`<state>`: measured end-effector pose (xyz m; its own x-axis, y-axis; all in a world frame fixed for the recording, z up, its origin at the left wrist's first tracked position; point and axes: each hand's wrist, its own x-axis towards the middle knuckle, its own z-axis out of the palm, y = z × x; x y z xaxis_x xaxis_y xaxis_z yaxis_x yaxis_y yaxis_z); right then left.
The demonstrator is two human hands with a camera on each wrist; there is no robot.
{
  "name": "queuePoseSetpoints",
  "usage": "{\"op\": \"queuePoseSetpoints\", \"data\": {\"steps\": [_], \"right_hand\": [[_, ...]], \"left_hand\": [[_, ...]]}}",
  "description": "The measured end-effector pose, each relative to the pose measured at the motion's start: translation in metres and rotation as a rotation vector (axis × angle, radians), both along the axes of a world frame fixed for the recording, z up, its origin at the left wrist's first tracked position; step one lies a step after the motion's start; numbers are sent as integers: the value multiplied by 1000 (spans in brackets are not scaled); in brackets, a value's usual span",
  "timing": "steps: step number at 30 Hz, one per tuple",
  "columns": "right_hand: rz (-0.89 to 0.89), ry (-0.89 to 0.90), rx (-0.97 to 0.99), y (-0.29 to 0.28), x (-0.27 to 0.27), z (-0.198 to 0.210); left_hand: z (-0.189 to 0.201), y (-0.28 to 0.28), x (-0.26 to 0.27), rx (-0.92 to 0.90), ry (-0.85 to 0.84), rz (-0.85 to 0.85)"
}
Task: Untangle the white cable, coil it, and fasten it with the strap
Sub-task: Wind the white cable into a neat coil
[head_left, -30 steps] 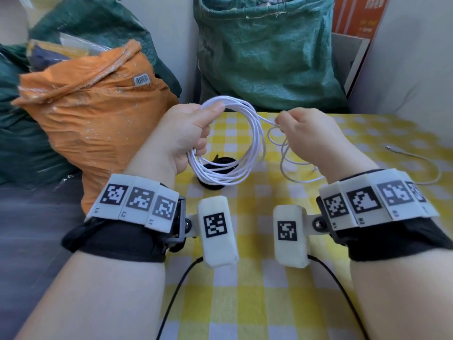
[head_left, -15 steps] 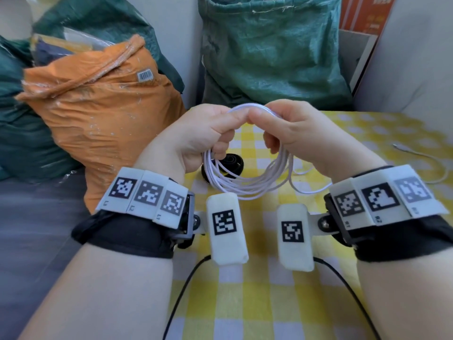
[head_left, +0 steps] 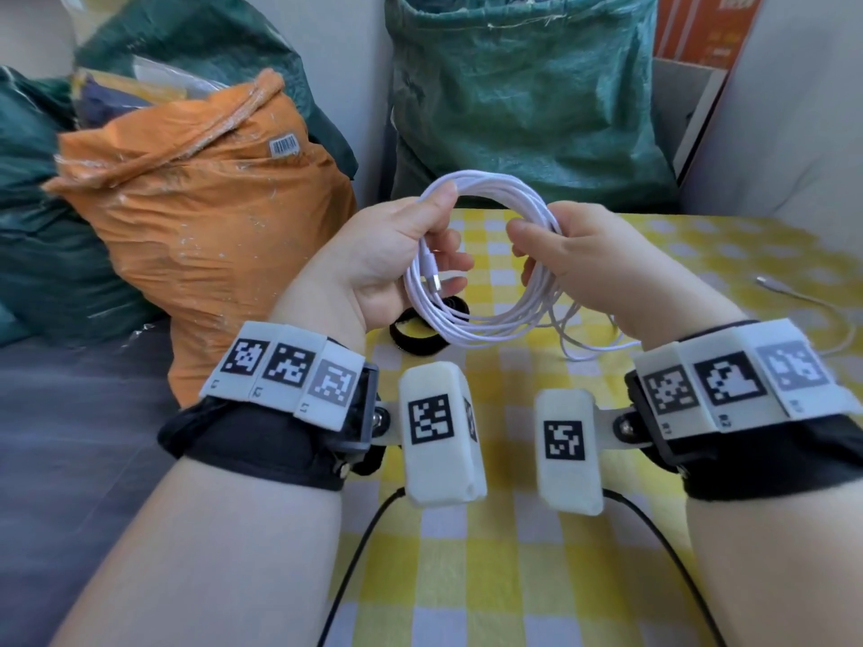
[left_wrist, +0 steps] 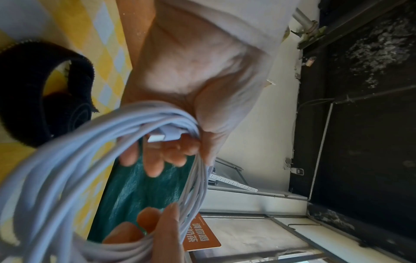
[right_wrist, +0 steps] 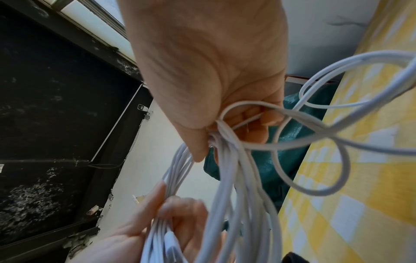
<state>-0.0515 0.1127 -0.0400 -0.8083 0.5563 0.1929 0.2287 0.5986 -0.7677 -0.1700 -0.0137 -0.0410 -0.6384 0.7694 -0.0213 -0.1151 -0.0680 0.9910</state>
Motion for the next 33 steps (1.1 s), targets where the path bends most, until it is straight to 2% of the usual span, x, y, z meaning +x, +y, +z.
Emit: {"op": "queuePoseSetpoints", "data": {"steps": [3, 6, 12, 15, 22, 28, 33], "right_hand": [[-15, -9, 34, 2, 0, 0], [-12, -50, 100, 3, 2, 2], [149, -158, 255, -10, 2, 5], [155, -117, 305, -14, 1, 6], [100, -5, 268, -9, 0, 6], [19, -39, 235, -5, 0, 4], [-46, -30, 168, 1, 3, 5]], "left_hand": [[-2, -2, -2, -110, 146, 12], [-1, -7, -4, -179, 253, -47], [2, -9, 2, -249, 400, -195], [2, -9, 4, -248, 346, -190], [2, -4, -3, -175, 221, 20], [1, -6, -13, -93, 105, 224], [0, -11, -22, 14, -56, 311]]}}
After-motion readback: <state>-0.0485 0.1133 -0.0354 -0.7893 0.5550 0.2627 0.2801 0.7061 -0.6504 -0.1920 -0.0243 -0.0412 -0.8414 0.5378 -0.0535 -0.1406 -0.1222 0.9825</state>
